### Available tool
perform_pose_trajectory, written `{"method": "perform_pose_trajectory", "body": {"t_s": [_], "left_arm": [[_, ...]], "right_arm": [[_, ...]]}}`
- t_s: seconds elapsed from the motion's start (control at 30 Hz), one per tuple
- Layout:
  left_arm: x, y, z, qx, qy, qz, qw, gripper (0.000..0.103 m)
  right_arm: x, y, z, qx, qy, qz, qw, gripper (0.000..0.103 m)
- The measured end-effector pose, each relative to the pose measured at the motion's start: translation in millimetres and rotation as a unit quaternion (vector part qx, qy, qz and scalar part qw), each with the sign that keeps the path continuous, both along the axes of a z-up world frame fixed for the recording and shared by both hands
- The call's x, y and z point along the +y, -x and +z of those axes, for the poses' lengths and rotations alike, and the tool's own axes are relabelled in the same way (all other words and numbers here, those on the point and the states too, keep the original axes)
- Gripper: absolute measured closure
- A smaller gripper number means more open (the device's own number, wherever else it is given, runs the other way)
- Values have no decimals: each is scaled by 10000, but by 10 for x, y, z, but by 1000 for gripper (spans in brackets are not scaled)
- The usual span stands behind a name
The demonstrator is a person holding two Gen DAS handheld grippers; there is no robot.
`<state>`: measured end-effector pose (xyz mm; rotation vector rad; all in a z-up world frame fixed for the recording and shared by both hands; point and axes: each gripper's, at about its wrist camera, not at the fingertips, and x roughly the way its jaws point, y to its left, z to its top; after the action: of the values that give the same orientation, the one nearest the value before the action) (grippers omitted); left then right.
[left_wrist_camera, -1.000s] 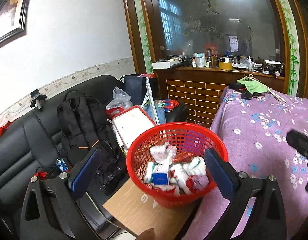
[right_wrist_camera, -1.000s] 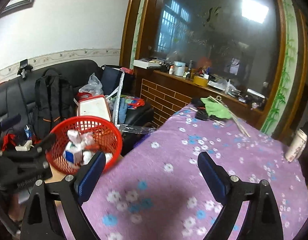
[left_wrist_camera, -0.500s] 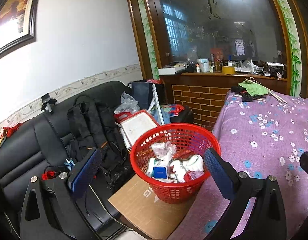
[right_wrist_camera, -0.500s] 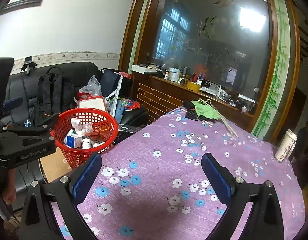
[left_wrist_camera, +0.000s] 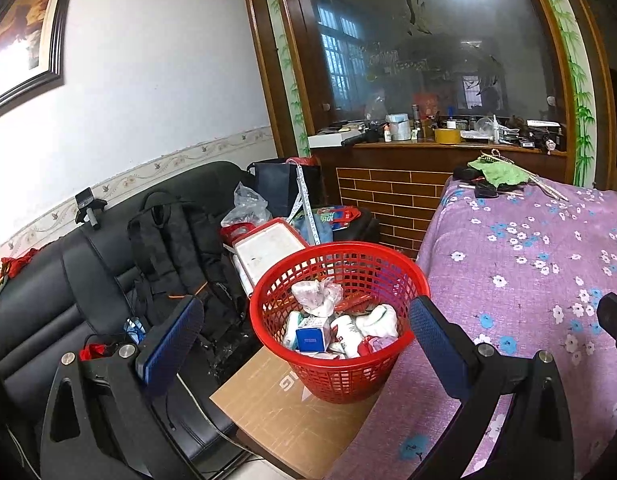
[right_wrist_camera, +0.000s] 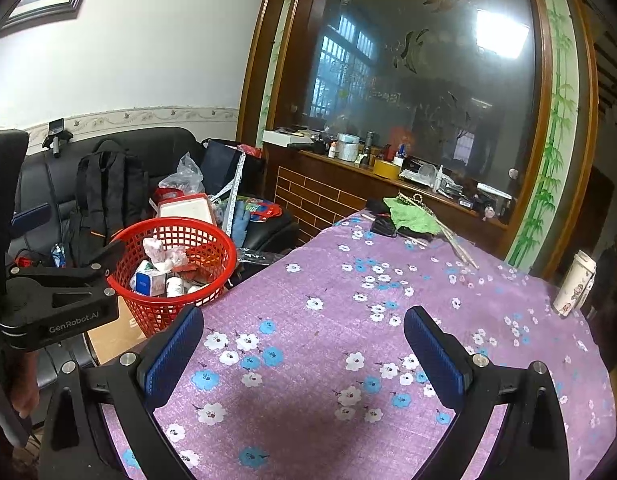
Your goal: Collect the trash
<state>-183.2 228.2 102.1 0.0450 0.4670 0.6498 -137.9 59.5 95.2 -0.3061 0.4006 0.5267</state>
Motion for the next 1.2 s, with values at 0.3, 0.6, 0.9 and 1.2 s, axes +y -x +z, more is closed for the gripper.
{"method": "perform_pose_trajectory", "body": {"t_s": [0.3, 0.6, 0.9, 1.2], "left_arm": [[-8, 0, -9, 22, -9, 14, 10000, 1], [-8, 1, -15, 18, -8, 14, 10000, 1], [-11, 1, -18, 24, -15, 19, 10000, 1], [-15, 2, -16, 25, -14, 23, 10000, 1]], "right_arm": [[18, 6, -14, 30, -6, -13, 10000, 1], [11, -17, -22, 84, -22, -29, 10000, 1], [-11, -35, -48, 119, -20, -27, 9999, 1], [-25, -46, -59, 163, -30, -59, 9998, 1]]}}
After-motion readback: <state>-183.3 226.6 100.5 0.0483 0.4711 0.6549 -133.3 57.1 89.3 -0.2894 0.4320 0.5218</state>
